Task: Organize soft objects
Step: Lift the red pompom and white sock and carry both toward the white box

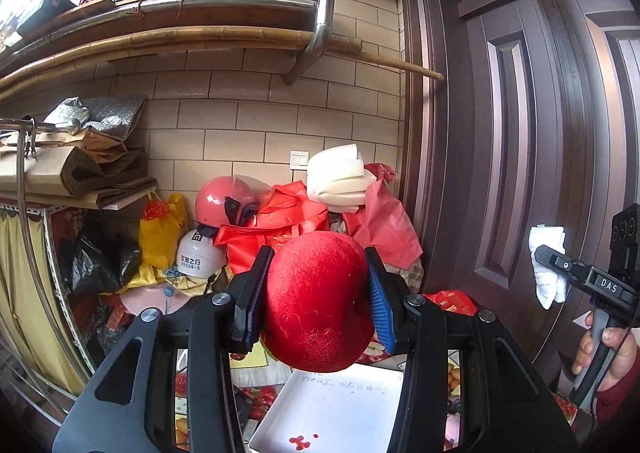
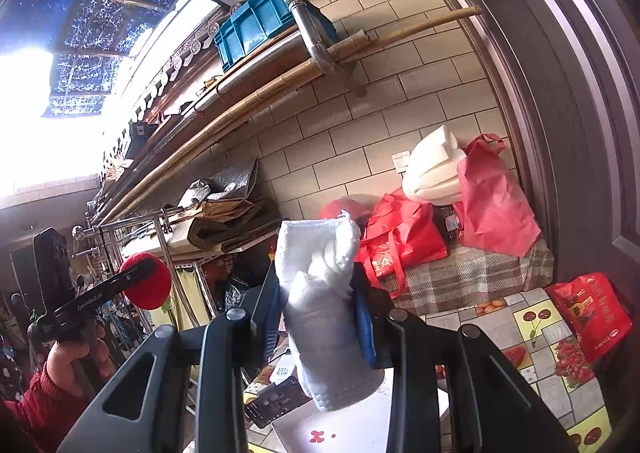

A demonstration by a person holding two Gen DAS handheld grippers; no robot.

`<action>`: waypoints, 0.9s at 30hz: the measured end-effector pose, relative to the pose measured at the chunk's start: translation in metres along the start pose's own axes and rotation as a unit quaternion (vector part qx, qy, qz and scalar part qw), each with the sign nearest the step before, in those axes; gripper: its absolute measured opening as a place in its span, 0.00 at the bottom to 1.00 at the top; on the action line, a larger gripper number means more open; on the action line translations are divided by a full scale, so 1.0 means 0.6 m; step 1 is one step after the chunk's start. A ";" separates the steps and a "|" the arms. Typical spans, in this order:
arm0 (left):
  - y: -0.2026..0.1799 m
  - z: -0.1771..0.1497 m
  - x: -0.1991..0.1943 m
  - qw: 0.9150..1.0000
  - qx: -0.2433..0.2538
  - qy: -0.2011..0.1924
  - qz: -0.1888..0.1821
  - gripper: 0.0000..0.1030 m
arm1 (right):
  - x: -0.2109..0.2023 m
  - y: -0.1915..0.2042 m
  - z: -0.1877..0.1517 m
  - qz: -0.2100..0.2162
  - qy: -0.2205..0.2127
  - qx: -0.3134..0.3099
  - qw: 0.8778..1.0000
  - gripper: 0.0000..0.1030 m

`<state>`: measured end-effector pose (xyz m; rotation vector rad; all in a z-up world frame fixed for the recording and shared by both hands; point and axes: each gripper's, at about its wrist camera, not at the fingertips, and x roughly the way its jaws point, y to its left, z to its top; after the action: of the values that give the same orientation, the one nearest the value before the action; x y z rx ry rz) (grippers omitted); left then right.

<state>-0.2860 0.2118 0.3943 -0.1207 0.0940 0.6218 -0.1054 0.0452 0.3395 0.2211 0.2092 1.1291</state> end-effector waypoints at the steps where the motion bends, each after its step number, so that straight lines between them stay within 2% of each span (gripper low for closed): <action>1: 0.000 -0.002 0.006 1.000 -0.002 0.003 0.000 0.43 | 0.006 -0.003 -0.003 0.001 0.005 0.002 1.000 0.31; 18: 0.022 -0.045 0.093 0.999 -0.019 0.049 -0.003 0.43 | 0.115 -0.018 -0.060 0.008 0.092 0.013 0.996 0.31; 23: 0.031 -0.072 0.134 0.997 -0.024 0.074 0.002 0.44 | 0.167 -0.029 -0.101 0.008 0.135 0.015 0.991 0.31; 27: 0.035 -0.123 0.194 0.994 -0.021 0.111 0.002 0.45 | 0.212 -0.051 -0.152 0.001 0.179 0.028 0.983 0.31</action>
<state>-0.2083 0.2854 0.3052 -0.2307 0.2958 0.6133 -0.0517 0.1547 0.2368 0.0653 0.5607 1.1616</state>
